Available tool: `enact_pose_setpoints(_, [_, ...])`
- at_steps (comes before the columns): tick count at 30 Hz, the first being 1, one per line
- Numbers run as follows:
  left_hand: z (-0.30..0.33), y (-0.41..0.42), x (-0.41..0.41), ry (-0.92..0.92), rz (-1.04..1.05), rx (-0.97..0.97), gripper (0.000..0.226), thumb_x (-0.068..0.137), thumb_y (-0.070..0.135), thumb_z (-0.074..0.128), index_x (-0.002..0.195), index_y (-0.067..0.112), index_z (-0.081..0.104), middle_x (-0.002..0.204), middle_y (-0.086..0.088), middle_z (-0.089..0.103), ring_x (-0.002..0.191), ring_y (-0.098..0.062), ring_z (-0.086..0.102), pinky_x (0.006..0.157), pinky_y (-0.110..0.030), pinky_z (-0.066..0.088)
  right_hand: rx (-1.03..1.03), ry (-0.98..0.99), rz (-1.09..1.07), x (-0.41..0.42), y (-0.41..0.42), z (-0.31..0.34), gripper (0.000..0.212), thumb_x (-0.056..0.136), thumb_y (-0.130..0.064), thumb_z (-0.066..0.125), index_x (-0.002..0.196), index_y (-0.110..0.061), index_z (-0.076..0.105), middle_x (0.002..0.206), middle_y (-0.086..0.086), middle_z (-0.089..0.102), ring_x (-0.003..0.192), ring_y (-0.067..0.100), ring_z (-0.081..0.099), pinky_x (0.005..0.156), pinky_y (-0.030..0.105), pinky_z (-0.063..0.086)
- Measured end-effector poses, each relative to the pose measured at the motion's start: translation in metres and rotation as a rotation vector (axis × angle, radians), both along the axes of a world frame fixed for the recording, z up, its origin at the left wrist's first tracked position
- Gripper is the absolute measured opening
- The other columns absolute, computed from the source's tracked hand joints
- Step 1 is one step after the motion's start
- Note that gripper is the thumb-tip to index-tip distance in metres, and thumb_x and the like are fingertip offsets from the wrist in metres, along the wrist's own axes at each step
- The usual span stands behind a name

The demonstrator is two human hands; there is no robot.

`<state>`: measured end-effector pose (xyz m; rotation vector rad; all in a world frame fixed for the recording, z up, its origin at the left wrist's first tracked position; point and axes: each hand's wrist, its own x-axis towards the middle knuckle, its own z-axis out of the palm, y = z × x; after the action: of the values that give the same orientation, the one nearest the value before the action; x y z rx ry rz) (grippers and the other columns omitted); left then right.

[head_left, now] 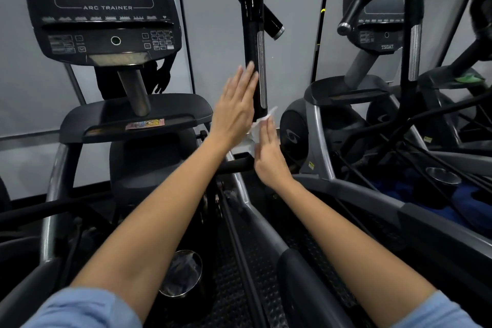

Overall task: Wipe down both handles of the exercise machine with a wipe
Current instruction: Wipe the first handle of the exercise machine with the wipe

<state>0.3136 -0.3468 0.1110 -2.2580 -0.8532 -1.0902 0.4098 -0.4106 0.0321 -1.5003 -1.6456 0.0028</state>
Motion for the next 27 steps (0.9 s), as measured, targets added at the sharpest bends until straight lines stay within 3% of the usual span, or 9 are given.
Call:
enact_pose_setpoints(4, [0.032, 0.011, 0.006, 0.221, 0.091, -0.06, 0.056, 0.101, 0.013, 0.027, 0.148, 0.004, 0.0, 0.158, -0.014, -0.004, 0.147, -0.026, -0.004, 0.119, -0.036, -0.001, 0.034, -0.207, -0.033, -0.006, -0.005, -0.036, 0.078, 0.089, 0.011, 0.037, 0.142, -0.009, -0.016, 0.149, 0.003, -0.027, 0.141, 0.017, -0.019, 0.095, 0.035, 0.044])
enact_pose_setpoints(8, [0.036, 0.017, 0.006, 0.292, 0.095, -0.097, 0.057, 0.102, 0.018, 0.027, 0.148, 0.004, -0.005, 0.158, -0.013, -0.01, 0.146, -0.025, -0.009, 0.119, -0.034, 0.0, 0.036, -0.271, -0.04, -0.007, -0.006, -0.047, 0.086, 0.073, 0.019, 0.037, 0.147, -0.002, -0.002, 0.152, 0.011, -0.017, 0.143, 0.026, -0.013, 0.092, 0.035, 0.051])
enact_pose_setpoints(14, [0.035, 0.019, 0.004, 0.276, 0.046, -0.113, 0.057, 0.102, 0.017, 0.028, 0.148, 0.004, -0.004, 0.158, -0.013, -0.008, 0.146, -0.025, -0.008, 0.118, -0.032, -0.002, 0.137, -0.458, -0.146, 0.003, 0.013, -0.032, 0.068, 0.076, 0.005, 0.018, 0.144, 0.004, 0.022, 0.153, 0.022, 0.015, 0.143, 0.032, 0.007, 0.089, 0.037, 0.053])
enact_pose_setpoints(17, [0.034, 0.019, 0.005, 0.262, 0.039, -0.114, 0.057, 0.102, 0.016, 0.029, 0.148, 0.004, -0.004, 0.158, -0.013, -0.008, 0.146, -0.025, -0.008, 0.119, -0.032, -0.002, 0.165, -0.567, -0.131, 0.007, 0.001, -0.062, 0.068, 0.076, 0.003, 0.014, 0.144, 0.003, 0.017, 0.153, 0.019, 0.012, 0.143, 0.029, 0.002, 0.097, 0.041, 0.048])
enact_pose_setpoints(23, [0.032, 0.02, 0.006, 0.234, 0.02, -0.117, 0.057, 0.102, 0.016, 0.029, 0.148, 0.004, -0.002, 0.158, -0.013, -0.007, 0.147, -0.026, -0.006, 0.119, -0.032, -0.002, 0.162, -0.438, -0.166, 0.0, 0.014, -0.024, 0.075, 0.069, 0.006, 0.012, 0.144, 0.005, 0.016, 0.153, 0.024, 0.012, 0.142, 0.034, 0.005, 0.085, 0.033, 0.055])
enact_pose_setpoints(27, [0.032, 0.02, 0.005, 0.23, 0.01, -0.11, 0.057, 0.102, 0.016, 0.029, 0.148, 0.003, -0.002, 0.158, -0.013, -0.007, 0.147, -0.026, -0.006, 0.119, -0.032, -0.002, 0.137, -0.282, -0.032, 0.001, -0.004, -0.047, 0.07, 0.077, -0.005, 0.007, 0.146, 0.001, 0.001, 0.154, 0.014, -0.009, 0.144, 0.029, -0.003, 0.071, 0.023, 0.055])
